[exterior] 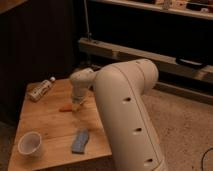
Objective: Place the pepper on the white sponge
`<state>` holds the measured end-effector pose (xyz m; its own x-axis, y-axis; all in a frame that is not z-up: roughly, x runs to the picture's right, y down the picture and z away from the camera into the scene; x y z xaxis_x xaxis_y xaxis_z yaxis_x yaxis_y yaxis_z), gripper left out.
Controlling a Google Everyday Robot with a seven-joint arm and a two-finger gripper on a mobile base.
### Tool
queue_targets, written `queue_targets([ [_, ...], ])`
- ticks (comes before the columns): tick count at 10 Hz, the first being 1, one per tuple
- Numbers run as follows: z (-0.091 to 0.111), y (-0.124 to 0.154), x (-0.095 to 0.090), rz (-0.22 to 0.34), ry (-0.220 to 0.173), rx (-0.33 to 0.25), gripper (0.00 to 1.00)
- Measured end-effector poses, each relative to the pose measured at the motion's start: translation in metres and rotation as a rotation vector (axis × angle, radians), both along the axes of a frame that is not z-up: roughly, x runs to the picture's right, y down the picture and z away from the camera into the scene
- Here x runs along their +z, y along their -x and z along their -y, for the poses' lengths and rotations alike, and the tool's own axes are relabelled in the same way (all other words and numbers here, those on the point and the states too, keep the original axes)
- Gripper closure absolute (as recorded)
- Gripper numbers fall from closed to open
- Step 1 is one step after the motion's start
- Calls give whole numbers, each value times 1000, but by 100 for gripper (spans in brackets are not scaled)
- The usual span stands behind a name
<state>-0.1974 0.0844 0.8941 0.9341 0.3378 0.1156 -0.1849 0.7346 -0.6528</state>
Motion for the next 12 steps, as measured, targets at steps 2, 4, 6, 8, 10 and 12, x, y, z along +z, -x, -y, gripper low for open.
queue_targets([
  [2, 18, -4, -24, -9, 2, 9, 92],
  [4, 37, -23, -63, 2, 21, 31, 100],
  [6, 35, -46, -92, 12, 57, 27, 100],
  [8, 11, -58, -120, 28, 118, -4, 100],
  [10, -37, -79, -143, 19, 186, -63, 100],
  [12, -75, -90, -163, 7, 219, -134, 100],
])
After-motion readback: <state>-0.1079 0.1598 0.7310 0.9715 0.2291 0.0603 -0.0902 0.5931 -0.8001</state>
